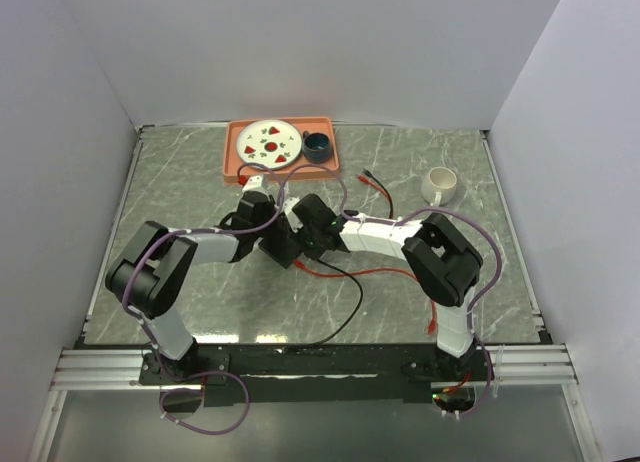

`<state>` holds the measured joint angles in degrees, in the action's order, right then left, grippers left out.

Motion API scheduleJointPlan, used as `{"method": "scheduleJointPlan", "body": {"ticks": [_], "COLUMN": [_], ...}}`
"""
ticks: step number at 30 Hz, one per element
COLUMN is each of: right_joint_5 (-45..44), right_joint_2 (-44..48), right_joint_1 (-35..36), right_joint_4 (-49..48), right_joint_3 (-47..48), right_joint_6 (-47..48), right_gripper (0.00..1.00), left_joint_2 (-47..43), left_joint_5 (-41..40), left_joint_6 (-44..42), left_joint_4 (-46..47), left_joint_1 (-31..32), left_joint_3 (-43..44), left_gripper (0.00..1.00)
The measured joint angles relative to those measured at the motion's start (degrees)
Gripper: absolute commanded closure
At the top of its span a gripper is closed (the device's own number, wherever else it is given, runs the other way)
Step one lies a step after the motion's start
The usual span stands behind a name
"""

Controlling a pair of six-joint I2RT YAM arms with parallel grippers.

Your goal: Insert the plug into the switch port

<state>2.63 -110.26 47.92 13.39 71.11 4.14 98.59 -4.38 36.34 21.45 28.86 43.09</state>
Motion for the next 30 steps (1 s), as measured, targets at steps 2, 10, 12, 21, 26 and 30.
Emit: {"method": "scheduleJointPlan", "body": {"ticks": [2, 10, 12, 21, 26, 30], "right_joint_5": [0.00, -0.07, -0.07, -0.07, -0.07, -0.59], "right_joint_2": [0.00, 0.44, 1.09, 3.78, 4.61, 5.88], "right_joint_1": [-0.07, -0.07, -0.09, -0.07, -0.07, -0.09], "right_joint_4": [0.00, -0.59, -1.75, -10.27, -12.17, -15.93], "right_joint_3": [0.00, -0.79, -1.95, -8.31, -9.92, -11.72], "right_joint_6": [-0.07, -0.24, -0.28, -0.52, -0.50, -0.42], "right_gripper": [1.00, 1.00, 1.00, 0.93, 0.64, 0.35], "left_joint_2": [0.00, -0.55, -1.03, -1.46, -1.42, -1.25], "left_joint_5": [-1.03, -2.82, -3.06, 0.09, 2.34, 5.31], "left_joint_6": [0.37, 1.64, 1.86, -0.48, -2.16, -2.69], "left_joint_4": [0.00, -1.70, -4.15, -15.30, -17.75, -19.21], "left_joint_1": [0.37, 0.63, 0.63, 0.61, 0.00, -0.96], "left_joint_3": [-0.04, 0.35, 1.11, 6.34, 7.45, 7.63], "left_gripper": [0.99, 0.96, 0.84, 0.40, 0.39, 0.39]}}
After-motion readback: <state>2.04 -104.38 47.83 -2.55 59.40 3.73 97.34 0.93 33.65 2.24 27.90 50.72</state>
